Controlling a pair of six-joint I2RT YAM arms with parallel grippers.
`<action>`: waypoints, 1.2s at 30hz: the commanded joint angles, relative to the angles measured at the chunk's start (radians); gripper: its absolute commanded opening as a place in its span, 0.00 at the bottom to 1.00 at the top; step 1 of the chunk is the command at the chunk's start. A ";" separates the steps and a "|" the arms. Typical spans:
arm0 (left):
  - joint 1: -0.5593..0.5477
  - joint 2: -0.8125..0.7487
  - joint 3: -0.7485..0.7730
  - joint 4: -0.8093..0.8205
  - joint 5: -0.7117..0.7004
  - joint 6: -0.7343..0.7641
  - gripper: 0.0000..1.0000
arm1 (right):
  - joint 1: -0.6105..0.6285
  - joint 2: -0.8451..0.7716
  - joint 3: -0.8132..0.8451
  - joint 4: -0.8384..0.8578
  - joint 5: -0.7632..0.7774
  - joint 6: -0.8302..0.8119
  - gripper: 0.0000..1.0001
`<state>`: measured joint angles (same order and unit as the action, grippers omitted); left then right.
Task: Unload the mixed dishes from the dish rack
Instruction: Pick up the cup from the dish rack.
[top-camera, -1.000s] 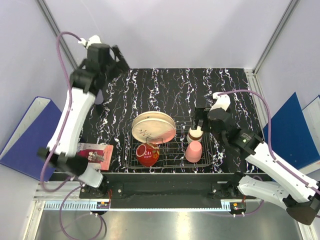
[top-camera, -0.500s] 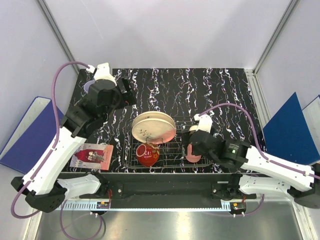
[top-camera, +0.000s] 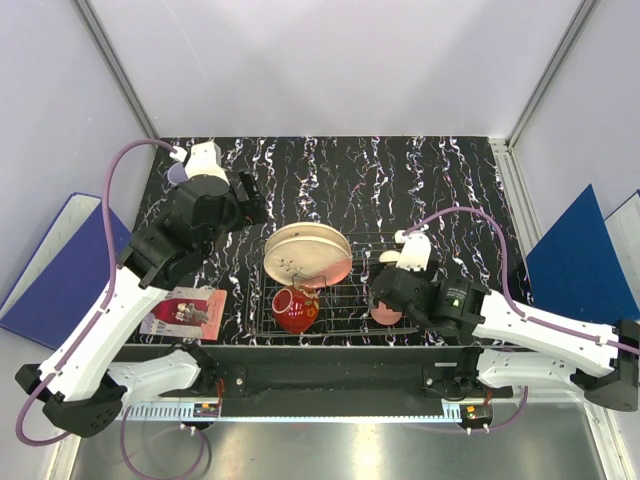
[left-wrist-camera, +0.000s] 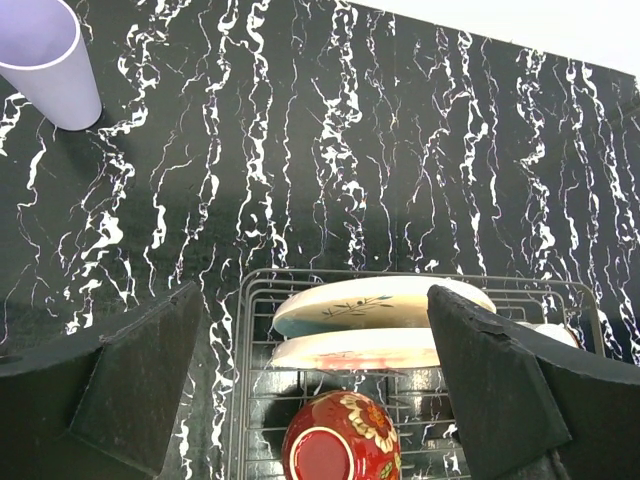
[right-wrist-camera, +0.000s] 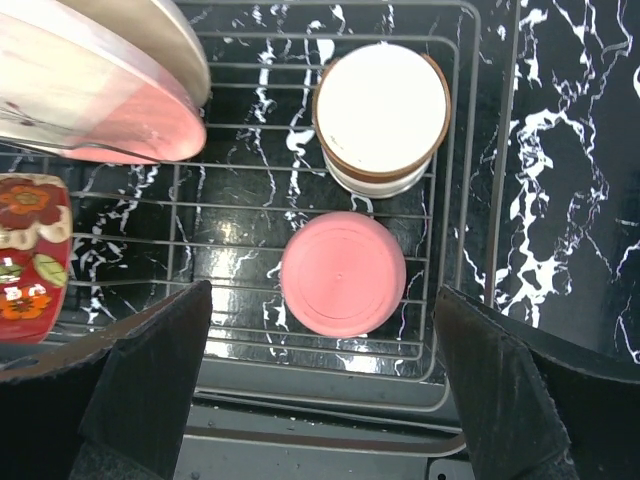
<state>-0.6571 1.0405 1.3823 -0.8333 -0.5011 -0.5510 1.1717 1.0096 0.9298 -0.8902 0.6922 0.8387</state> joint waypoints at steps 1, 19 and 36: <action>-0.010 -0.004 -0.012 0.048 -0.011 -0.015 0.99 | 0.008 0.000 -0.040 -0.009 0.033 0.065 1.00; -0.047 0.012 -0.040 0.048 -0.014 -0.029 0.99 | 0.005 0.081 -0.141 0.174 -0.005 0.020 0.84; -0.050 -0.008 -0.045 0.054 -0.031 -0.021 0.99 | 0.028 -0.114 0.101 0.052 0.056 -0.079 0.18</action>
<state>-0.7025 1.0554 1.3262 -0.8284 -0.5053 -0.5743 1.1797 0.9966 0.8925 -0.8478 0.6731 0.8417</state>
